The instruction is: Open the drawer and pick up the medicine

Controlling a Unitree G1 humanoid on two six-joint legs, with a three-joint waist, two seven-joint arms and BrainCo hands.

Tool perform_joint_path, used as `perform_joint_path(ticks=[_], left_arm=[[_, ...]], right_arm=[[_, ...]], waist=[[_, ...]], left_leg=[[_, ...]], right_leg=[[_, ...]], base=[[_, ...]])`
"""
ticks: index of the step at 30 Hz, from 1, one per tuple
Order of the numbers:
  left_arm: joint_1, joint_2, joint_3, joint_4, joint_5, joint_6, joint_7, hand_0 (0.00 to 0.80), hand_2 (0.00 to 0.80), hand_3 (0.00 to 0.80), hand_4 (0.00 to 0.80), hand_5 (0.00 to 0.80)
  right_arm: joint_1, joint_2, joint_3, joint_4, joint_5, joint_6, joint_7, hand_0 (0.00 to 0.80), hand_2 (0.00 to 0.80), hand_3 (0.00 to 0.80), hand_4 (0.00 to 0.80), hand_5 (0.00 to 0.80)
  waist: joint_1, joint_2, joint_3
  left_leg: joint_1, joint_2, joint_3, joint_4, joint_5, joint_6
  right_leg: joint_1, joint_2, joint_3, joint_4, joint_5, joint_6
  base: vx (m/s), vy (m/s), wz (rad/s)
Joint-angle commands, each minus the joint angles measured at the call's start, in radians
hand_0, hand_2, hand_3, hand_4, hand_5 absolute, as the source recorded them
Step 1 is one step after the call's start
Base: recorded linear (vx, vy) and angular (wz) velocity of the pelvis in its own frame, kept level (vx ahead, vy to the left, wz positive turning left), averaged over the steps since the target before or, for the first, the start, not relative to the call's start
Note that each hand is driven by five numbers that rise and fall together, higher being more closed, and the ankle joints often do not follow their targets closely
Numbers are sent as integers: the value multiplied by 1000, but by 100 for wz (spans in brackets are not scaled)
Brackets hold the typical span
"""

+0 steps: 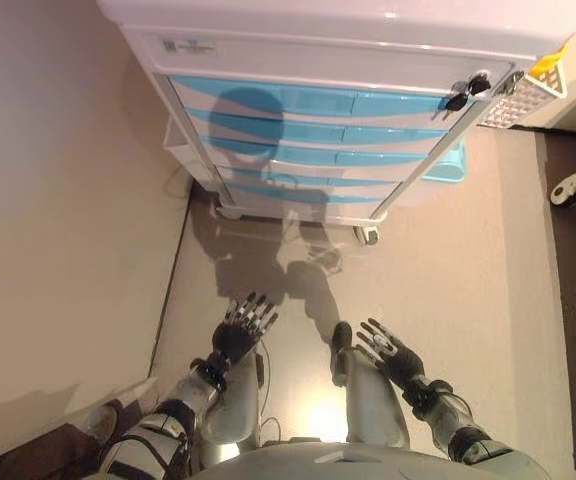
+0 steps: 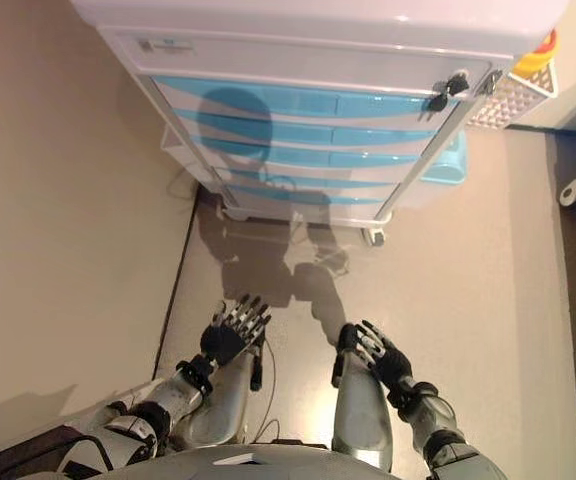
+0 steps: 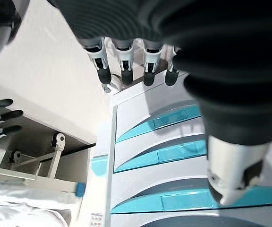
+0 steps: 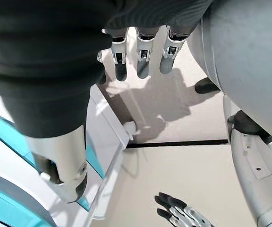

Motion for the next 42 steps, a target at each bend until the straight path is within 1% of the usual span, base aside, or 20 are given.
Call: perform_joint_path(ticks=[1,3,5,7,9,14,15,17,20,26,33,38,42], left_arm=[[-6,-44,52,-51,-126,50,-16,0,0,0,0,0],[-23,-44,72,-51,-178,70,-3,0,0,0,0,0],[-45,-38,95,-47,-192,83,17,0,0,0,0,0],[-67,-36,109,-39,-210,70,17,0,0,0,0,0],[-88,-36,125,-34,-240,74,14,0,0,0,0,0],[-146,-28,138,-42,-306,58,18,0,0,0,0,0],[-157,-26,139,-44,-320,54,20,0,0,0,0,0],[-183,-21,146,-57,-344,35,33,0,0,0,0,0],[-205,-12,151,-64,-366,30,38,0,0,0,0,0],[-284,35,169,-77,-418,27,41,0,0,0,0,0],[-387,92,180,-78,-434,25,40,0,0,0,0,0],[-461,125,171,-80,-447,23,37,0,0,0,0,0],[-515,141,152,-107,-473,17,41,0,0,0,0,0]], right_arm=[[55,14,38,-62,13,10,-5,0,0,0,0,0],[50,16,41,-70,15,19,-10,0,0,0,0,0],[46,17,41,-71,15,28,-8,0,0,0,0,0],[42,16,39,-71,12,35,-4,0,0,0,0,0],[38,10,39,-70,8,39,1,0,0,0,0,0],[21,-2,45,-75,-7,57,4,0,0,0,0,0],[19,-4,50,-79,-6,63,1,0,0,0,0,0],[13,-8,57,-92,-7,74,-4,0,0,0,0,0],[7,-9,64,-100,-8,80,-9,0,0,0,0,0],[-7,-18,85,-114,6,97,-15,0,0,0,0,0],[-21,-29,103,-113,22,104,-6,0,0,0,0,0],[-30,-39,120,-117,32,105,-4,0,0,0,0,0],[-34,-47,135,-123,35,103,-5,0,0,0,0,0]], waist=[[-28,-7,3],[-34,-17,14],[-40,-29,22],[-47,-36,29],[-54,-39,35],[-69,-44,49],[-71,-43,49],[-75,-49,54],[-78,-52,56],[-87,-63,66],[-101,-72,78],[-111,-72,86],[-117,-71,92]], left_leg=[[-42,-48,18,78,-67,40],[-69,-45,21,106,-75,42],[-97,-40,27,130,-81,44],[-121,-38,32,152,-87,47],[-137,-37,36,167,-92,49],[-182,-37,44,201,-96,55],[-180,-38,37,216,-129,52],[-199,-39,36,231,-130,52],[-209,-37,35,239,-131,53],[-234,-33,32,246,-129,53],[-242,-18,39,235,-119,42],[-247,-13,43,232,-116,36],[-245,-11,48,226,-114,35]], right_leg=[[-62,34,24,33,57,24],[-85,40,30,45,60,23],[-107,48,35,54,64,23],[-127,53,40,63,68,23],[-144,58,45,74,68,23],[-191,64,59,103,73,24],[-190,68,65,122,44,31],[-205,71,67,131,45,31],[-214,74,69,137,46,31],[-237,81,71,135,58,29],[-238,81,69,102,78,28],[-236,78,69,86,85,24],[-234,77,70,77,89,22]], base=[[0,0,0],[10,1,-2],[15,0,-6],[25,10,-10],[32,41,-7],[33,44,-5],[94,30,-2],[51,10,-6],[5,-2,-9],[-7,-7,-3],[-3,-4,0],[0,0,0],[0,0,0]])
